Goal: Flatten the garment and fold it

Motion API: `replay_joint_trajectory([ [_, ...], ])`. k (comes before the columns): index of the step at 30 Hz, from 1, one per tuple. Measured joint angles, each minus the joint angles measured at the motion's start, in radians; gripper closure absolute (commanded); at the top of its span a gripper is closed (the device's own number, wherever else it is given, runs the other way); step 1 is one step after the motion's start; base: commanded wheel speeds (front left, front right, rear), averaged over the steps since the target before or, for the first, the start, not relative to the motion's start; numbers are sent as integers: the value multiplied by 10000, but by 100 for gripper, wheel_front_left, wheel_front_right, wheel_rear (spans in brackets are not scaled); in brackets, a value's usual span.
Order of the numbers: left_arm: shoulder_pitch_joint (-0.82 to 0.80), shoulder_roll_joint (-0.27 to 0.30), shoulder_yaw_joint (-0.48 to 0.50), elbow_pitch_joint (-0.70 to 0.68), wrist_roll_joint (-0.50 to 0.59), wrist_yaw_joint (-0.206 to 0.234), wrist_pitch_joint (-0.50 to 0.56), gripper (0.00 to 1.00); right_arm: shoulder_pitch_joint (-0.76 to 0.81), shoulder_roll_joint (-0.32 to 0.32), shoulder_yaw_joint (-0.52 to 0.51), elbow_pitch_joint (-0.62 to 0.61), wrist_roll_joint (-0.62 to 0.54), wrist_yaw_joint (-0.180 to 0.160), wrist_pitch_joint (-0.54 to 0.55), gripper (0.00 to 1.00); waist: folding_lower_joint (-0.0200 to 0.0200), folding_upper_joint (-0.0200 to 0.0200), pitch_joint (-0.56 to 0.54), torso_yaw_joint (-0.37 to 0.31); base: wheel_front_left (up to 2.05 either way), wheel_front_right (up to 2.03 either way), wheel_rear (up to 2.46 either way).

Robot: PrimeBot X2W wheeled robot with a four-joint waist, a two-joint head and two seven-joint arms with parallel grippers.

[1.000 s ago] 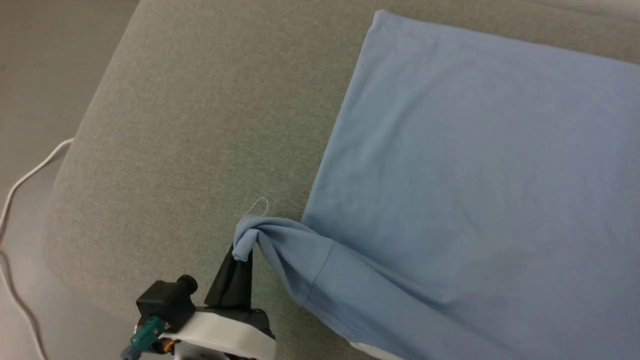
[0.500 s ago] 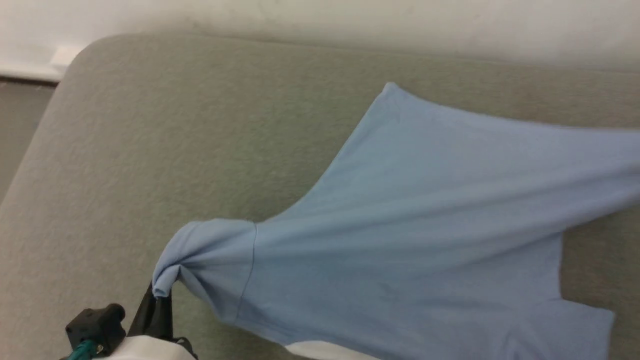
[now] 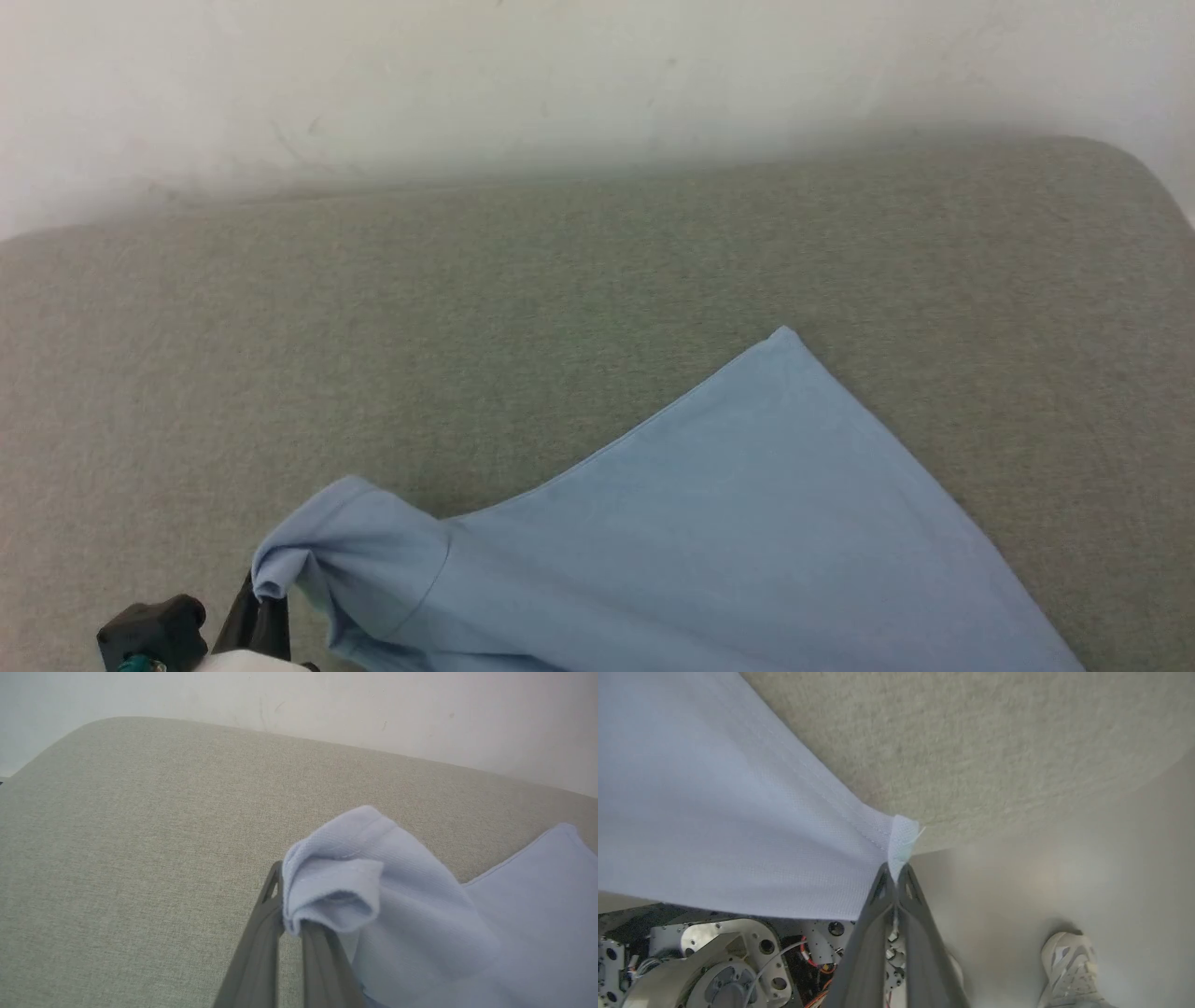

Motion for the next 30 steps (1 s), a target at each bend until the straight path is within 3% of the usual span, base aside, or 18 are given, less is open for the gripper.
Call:
replay_joint_trajectory([
  [1, 2, 10, 2, 25, -12, 10, 2, 100, 176, 330, -121, -128, 94, 0, -31, 60, 0, 0, -58, -88, 0, 0, 0],
  [2, 2, 8, 12, 31, -40, 12, 0, 100, 269, 570, -215, -270, 109, 0, -121, 0, 0, -1, -112, -166, 0, 0, 0],
  [6, 2, -17, -44, 46, -153, -6, 0, 100, 92, 899, -522, -732, 153, -8, -1356, 0, 1, 0, -245, -332, 0, 0, 0],
  [10, -11, -15, -119, 12, -150, -35, 0, 100, -1271, 1164, -903, -677, -121, -13, -3789, 0, 3, 0, -141, -282, 0, 0, 0],
  [13, -48, -59, -174, -86, -142, -35, -17, 100, -2759, 1264, -395, -174, -222, -12, -5177, 0, 3, 0, 15, -211, 0, 0, 0],
  [16, -265, -148, -307, -165, -134, -35, -92, 100, -4046, 1248, 571, 790, -389, -12, -5829, 0, 3, 0, 225, -118, 0, 0, 0],
  [21, -768, -290, -596, -211, -23, -65, -198, 100, -6444, 1093, 2433, 2556, -385, -12, -5476, 0, 4, 0, 686, 145, 0, 0, 0],
  [30, -1875, -740, -1168, 253, 31, -485, -571, 100, -9425, 779, 4884, 4658, 8, -12, -2343, 0, 5, 0, 1410, 1090, 0, 0, 0],
])
